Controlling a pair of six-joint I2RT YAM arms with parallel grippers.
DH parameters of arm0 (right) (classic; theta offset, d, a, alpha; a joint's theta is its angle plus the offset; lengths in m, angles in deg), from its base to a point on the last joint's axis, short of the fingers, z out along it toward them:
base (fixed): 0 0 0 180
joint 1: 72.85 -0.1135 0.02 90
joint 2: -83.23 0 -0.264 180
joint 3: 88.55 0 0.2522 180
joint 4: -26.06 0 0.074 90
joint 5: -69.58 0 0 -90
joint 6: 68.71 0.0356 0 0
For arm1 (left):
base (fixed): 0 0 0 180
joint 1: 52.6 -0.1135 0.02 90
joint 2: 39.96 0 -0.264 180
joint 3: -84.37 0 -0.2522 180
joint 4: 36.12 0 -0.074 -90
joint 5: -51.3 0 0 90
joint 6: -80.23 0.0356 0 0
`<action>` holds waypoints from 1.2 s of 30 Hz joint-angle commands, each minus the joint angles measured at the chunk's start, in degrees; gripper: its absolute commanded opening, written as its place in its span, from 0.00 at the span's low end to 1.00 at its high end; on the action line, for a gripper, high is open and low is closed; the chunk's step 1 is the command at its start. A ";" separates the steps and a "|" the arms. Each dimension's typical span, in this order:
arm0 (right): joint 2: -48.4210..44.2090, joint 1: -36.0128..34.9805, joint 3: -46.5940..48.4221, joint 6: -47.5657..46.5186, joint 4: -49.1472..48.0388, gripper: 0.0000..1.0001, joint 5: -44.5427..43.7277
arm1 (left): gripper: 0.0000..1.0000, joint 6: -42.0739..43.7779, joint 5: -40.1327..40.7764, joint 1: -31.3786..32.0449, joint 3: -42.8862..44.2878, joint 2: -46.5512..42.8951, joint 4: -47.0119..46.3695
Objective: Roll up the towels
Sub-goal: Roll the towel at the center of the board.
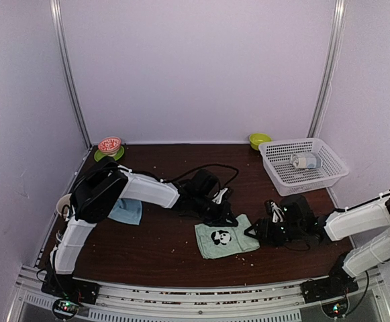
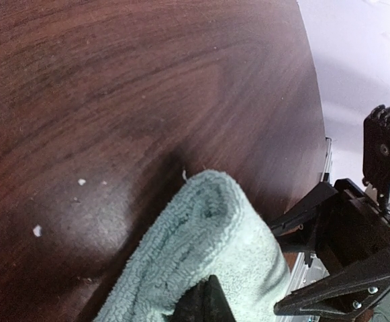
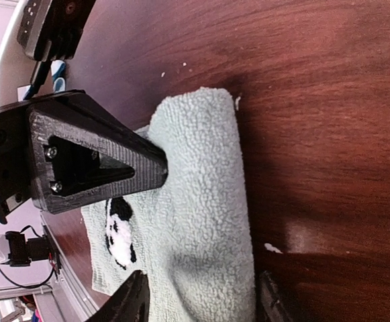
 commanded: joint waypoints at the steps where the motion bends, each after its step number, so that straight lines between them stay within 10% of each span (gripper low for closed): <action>1: 4.46 0.20 -3.43 3.79 -7.47 0.54 4.66 | 0.00 0.79 2.01 -0.28 -1.32 -1.13 2.86; 8: 8.10 0.35 -5.64 6.66 -14.62 0.30 6.89 | 0.00 0.81 2.06 -0.27 -1.81 -1.05 2.89; 15: 3.43 0.37 1.08 -3.13 4.80 0.00 1.68 | 0.00 1.35 2.13 -0.10 -2.43 -2.76 3.45; 25: 2.06 -1.03 18.56 -20.08 39.96 0.00 -17.10 | 0.00 3.49 4.59 -0.27 -6.99 -12.30 5.79; 36: 12.67 -11.47 32.50 -20.46 56.52 0.00 -39.00 | 0.00 3.18 6.30 -0.27 -15.95 -18.18 2.13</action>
